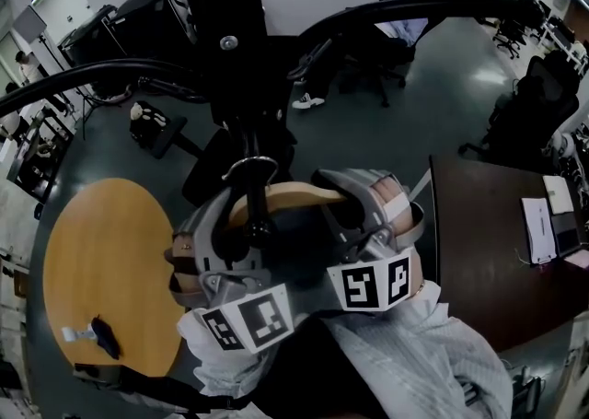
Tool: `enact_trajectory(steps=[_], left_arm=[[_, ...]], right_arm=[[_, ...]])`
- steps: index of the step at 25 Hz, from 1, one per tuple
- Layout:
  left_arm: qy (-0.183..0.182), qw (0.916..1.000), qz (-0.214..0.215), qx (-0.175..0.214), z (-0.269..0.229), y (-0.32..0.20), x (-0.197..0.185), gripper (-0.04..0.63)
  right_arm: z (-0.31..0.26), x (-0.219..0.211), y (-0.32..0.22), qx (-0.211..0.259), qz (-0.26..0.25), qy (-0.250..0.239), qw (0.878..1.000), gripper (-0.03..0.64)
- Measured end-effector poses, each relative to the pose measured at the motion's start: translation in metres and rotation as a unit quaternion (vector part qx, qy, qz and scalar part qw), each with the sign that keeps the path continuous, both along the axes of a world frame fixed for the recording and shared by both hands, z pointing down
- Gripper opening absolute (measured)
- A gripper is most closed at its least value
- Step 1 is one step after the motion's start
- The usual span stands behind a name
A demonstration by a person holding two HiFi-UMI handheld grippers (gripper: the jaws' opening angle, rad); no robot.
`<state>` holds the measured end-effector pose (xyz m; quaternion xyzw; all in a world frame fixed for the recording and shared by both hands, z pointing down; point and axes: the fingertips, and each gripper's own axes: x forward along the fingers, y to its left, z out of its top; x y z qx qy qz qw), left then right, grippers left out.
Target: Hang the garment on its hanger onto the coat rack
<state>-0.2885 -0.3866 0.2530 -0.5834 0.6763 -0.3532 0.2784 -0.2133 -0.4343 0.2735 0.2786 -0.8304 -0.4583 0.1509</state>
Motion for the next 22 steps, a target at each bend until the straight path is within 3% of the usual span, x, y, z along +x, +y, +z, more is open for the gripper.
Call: enact_trajectory(steps=[7, 16, 22], left_arm=[[0.034, 0.9993, 0.012, -0.005, 0.01, -0.001, -0.001, 0.098], [-0.009, 0.9996, 0.016, 0.02, 0.006, 0.012, 0.003, 0.1], [-0.006, 0.9987, 0.044, 0.023, 0.003, 0.029, 0.019, 0.156]], right_arm=[[0.011, -0.003, 0.0, -0.013, -0.011, -0.004, 1.0, 0.029], [0.014, 0.0, 0.015, -0.04, -0.04, -0.01, 0.998, 0.036], [0.009, 0.011, 0.035, -0.047, -0.068, -0.008, 0.997, 0.11]])
